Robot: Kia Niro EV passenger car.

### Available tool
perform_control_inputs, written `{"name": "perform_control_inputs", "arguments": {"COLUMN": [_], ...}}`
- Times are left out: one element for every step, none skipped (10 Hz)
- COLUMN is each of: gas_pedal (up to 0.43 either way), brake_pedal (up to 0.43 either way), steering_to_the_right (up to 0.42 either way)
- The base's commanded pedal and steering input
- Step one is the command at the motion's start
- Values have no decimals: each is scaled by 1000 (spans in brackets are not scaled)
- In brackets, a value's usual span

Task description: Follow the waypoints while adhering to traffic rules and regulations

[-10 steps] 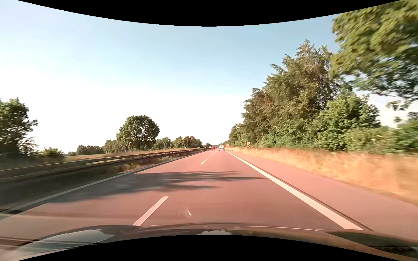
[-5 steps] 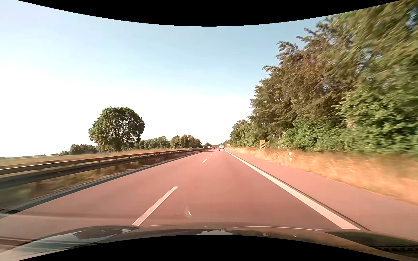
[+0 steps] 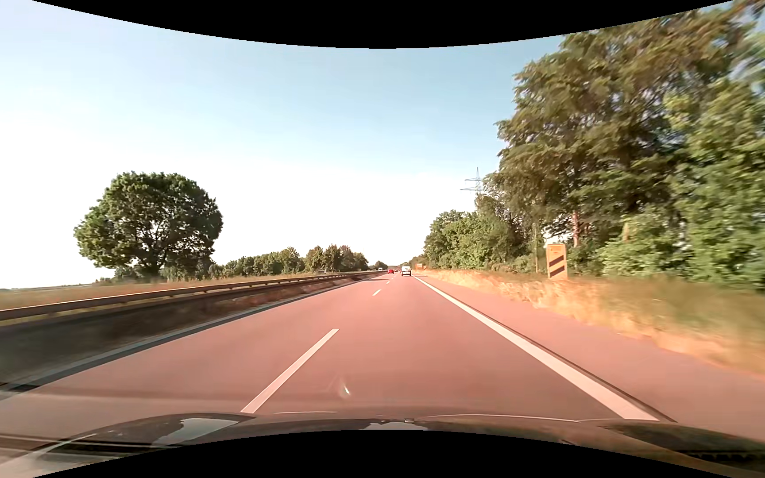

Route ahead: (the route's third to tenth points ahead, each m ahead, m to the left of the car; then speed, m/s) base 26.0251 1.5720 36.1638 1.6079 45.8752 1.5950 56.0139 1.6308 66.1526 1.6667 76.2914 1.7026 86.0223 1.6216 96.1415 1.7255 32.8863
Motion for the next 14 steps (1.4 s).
{"name": "perform_control_inputs", "arguments": {"gas_pedal": [260,280,280,280,280,280,280,280,280,280,280,280,280,280], "brake_pedal": [6,6,6,6,6,6,6,6,6,6,6,6,6,6], "steering_to_the_right": [-2,-1,-2,-2,-1,-2,-2,-2,-2,-2,-2,-2,-2,-2]}}
